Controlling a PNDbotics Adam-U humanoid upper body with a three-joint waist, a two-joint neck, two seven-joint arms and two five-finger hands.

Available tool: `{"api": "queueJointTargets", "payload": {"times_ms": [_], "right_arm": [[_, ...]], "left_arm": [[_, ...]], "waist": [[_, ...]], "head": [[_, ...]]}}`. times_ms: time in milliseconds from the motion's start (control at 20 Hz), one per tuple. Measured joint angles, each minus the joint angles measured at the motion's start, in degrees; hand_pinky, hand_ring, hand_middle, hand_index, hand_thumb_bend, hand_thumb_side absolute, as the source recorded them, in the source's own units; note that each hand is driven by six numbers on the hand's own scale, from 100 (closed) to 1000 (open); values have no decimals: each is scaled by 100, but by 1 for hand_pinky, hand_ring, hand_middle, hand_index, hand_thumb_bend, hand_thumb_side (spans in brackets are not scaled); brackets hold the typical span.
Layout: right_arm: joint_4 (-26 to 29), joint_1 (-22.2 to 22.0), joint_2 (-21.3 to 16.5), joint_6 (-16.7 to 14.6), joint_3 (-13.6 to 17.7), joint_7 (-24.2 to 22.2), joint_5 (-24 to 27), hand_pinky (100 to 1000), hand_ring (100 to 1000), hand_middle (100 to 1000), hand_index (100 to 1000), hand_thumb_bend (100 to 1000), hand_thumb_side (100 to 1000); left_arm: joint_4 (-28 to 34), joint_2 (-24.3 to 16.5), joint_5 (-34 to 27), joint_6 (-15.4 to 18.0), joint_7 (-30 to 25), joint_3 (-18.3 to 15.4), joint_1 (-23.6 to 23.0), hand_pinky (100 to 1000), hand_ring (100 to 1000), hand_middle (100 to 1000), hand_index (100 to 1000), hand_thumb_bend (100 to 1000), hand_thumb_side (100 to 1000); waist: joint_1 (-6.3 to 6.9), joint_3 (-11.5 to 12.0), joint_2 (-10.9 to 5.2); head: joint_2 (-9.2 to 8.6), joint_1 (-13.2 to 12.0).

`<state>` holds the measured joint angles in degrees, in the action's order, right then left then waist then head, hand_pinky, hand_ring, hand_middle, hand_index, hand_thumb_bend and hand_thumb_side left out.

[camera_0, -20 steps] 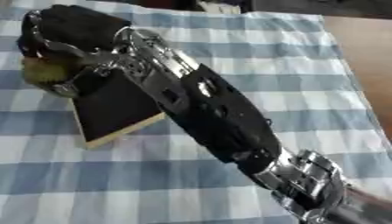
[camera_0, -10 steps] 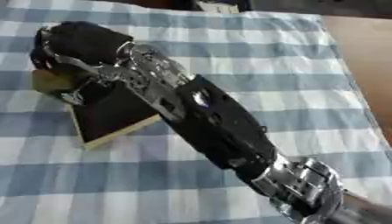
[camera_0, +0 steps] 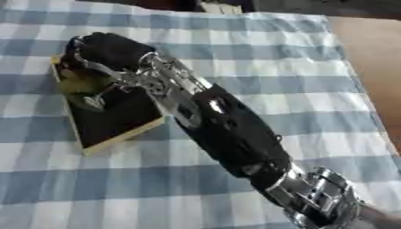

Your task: Pick up objects on the table and place them in the box.

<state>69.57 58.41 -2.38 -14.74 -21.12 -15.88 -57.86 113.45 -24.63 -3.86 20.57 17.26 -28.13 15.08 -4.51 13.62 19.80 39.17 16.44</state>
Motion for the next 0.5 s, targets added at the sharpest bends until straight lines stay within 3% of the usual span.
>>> {"api": "queueJointTargets", "payload": {"times_ms": [100, 150, 300, 350, 450, 500], "right_arm": [[-42, -18, -31, 30, 16, -28, -67, 622, 578, 571, 685, 124, 100], [-56, -37, -40, 48, 28, -48, -123, 703, 690, 682, 752, 215, 100], [-81, -48, -78, 90, 38, -186, -331, 761, 773, 762, 802, 310, 113], [-81, -48, -82, 99, 54, -224, -414, 792, 821, 808, 830, 355, 239], [-81, -49, -94, 115, 96, -266, -559, 803, 839, 829, 844, 375, 313], [-76, -49, -106, 118, 111, -270, -603, 806, 843, 835, 847, 323, 359]], "left_arm": [[0, 0, 6, 0, 0, 0, -1, 695, 543, 723, 848, 133, 427], [0, 1, 7, 0, 0, 0, -1, 695, 543, 723, 847, 133, 427], [0, 1, 12, -1, -1, -1, -2, 694, 543, 722, 847, 135, 426], [0, 1, 13, -1, -1, -1, -2, 694, 543, 722, 847, 135, 426], [0, 1, 14, -1, 0, -1, -3, 694, 542, 722, 847, 136, 425], [0, 1, 15, -1, 0, -1, -3, 694, 542, 722, 846, 145, 423]], "waist": [[1, -19, 1], [2, -22, 2], [14, -35, 3], [16, -44, 3], [16, -63, 3], [19, -69, 3]], "head": [[0, -5], [0, -9], [0, -20], [0, -20], [1, -20], [1, -20]]}}
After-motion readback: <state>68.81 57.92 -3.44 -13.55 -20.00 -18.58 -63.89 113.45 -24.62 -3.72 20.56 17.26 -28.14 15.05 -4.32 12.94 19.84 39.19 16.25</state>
